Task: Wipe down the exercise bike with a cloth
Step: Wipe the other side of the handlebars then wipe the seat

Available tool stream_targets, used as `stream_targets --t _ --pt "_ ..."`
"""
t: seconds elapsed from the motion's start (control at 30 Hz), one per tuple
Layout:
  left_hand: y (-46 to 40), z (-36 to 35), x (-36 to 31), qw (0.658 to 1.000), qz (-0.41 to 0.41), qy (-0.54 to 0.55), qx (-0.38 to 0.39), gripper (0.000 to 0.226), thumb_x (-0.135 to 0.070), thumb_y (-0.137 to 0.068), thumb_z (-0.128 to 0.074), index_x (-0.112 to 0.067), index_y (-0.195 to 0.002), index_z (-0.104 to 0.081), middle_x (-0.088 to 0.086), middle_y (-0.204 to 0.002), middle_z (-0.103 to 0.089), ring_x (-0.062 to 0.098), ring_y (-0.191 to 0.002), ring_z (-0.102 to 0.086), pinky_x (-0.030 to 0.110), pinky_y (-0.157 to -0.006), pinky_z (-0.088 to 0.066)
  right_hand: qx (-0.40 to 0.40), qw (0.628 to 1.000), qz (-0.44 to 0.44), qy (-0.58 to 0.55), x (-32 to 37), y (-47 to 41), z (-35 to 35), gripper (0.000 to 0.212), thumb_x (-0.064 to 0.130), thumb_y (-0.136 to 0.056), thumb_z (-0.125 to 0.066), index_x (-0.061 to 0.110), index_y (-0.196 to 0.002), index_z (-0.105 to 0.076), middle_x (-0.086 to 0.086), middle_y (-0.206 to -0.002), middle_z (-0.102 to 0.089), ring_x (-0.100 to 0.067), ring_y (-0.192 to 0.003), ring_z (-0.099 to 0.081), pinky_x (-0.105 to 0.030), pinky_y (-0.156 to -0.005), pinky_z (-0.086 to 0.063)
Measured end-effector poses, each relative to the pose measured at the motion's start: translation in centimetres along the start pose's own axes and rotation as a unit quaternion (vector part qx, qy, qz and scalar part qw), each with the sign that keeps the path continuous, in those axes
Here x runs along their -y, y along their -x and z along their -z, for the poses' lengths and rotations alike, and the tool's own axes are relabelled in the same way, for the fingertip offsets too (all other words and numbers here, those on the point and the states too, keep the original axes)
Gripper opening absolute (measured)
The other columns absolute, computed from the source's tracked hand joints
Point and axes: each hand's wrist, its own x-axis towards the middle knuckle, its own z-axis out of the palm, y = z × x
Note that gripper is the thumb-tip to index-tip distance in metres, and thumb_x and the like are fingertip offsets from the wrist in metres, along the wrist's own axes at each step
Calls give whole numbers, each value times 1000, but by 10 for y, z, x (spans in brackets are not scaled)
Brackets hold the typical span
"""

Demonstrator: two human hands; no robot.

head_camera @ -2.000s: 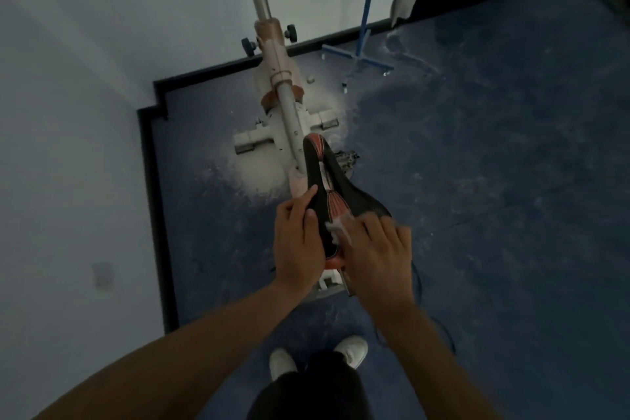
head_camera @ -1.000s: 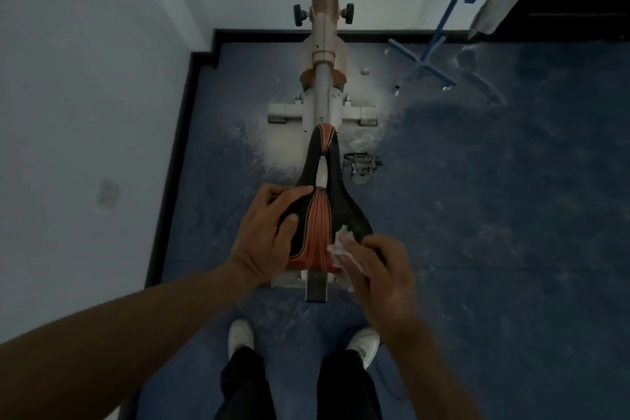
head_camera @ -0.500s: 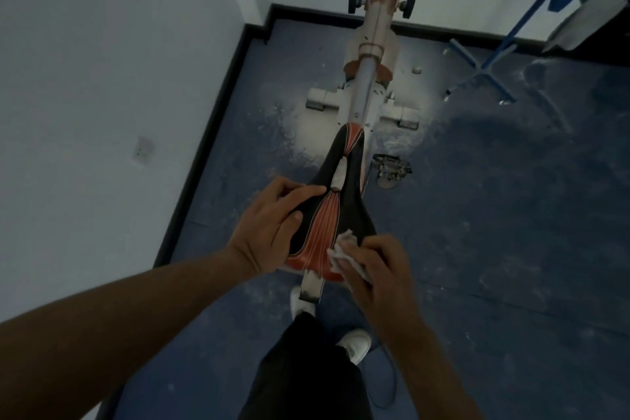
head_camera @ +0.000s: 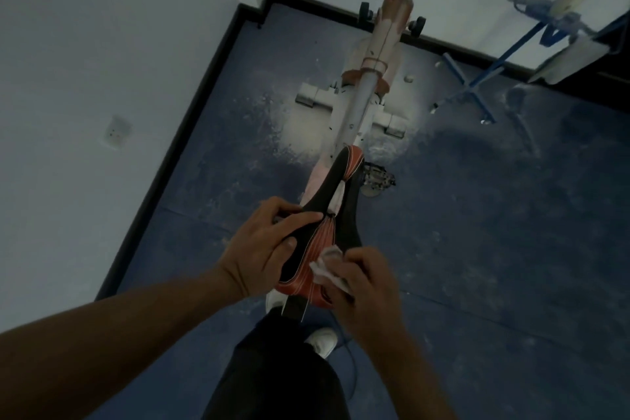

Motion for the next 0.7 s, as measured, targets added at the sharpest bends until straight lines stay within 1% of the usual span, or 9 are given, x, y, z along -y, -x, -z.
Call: stream_targets --t 0.07,0.13,0.2,0.27,0.33,0.4,0.53,0.6,0.7 --pt "0 0 2 1000 -3 18 0 48 -31 -99 -37 -18 -140 -58 10 -127 -50 23 -108 -54 44 -92 -49 -17 996 -71 -45 0 -9 3 19 38 -104 -54 20 -106 -57 10 -103 -44 -4 -85 -50 -15 -77 -44" --pt "0 -1 3 1000 -12 27 -4 47 -30 -99 -38 -18 -140 -58 10 -126 -50 23 -109 -54 45 -91 -49 -45 982 -164 -77 -6 -36 7 9 36 -101 -55 27 -98 -55 12 -100 -43 7 -87 -46 -5 -80 -37" --pt "0 -1 4 999 -18 31 -7 47 -28 -98 -38 -18 -139 -59 10 -126 -50 23 -108 -53 45 -91 -49 -91 968 -217 -81 -17 -70 10 7 32 -101 -55 28 -96 -53 4 -97 -47 7 -91 -46 -4 -81 -35" --pt "0 -1 5 999 -21 32 -9 46 -28 -98 -38 -19 -139 -58 10 -126 -50 21 -107 -53 45 -90 -49 -125 957 -248 -88 -31 -103 9 7 26 -102 -57 20 -100 -55 0 -100 -50 2 -94 -48 -7 -83 -36" --pt "0 0 5 999 -23 33 -12 46 -27 -99 -38 -20 -140 -57 10 -126 -50 19 -108 -53 43 -90 -49 -100 958 -257 -85 -40 -125 1 8 18 -101 -60 11 -103 -59 -4 -104 -52 4 -96 -47 -6 -84 -35" --pt "0 0 4 999 -27 29 -14 46 -27 -99 -38 -20 -140 -58 9 -127 -50 18 -109 -52 40 -91 -48 -49 966 -239 -81 -40 -126 -9 8 16 -100 -61 8 -103 -60 -7 -106 -50 8 -98 -45 -4 -87 -33" --pt "1 0 6 999 -25 26 -6 47 -28 -99 -37 -23 -142 -55 7 -128 -50 15 -110 -50 38 -90 -48 28 969 -224 -98 -22 -81 -1 9 14 -98 -65 15 -95 -56 6 -101 -45 10 -93 -48 -2 -81 -36" --pt "1 -1 6 1000 -18 21 -4 47 -29 -99 -37 -25 -142 -54 7 -128 -50 17 -110 -50 39 -90 -47 64 966 -220 -121 -19 -59 7 6 16 -95 -68 18 -95 -63 13 -104 -47 7 -93 -52 -3 -79 -39" --pt "1 1 2 1000 -9 4 -9 47 -28 -98 -37 -27 -142 -55 7 -130 -51 18 -114 -51 37 -95 -46 65 971 -186 -134 -28 -59 15 8 24 -96 -66 30 -97 -62 15 -101 -49 5 -93 -53 -5 -82 -38"
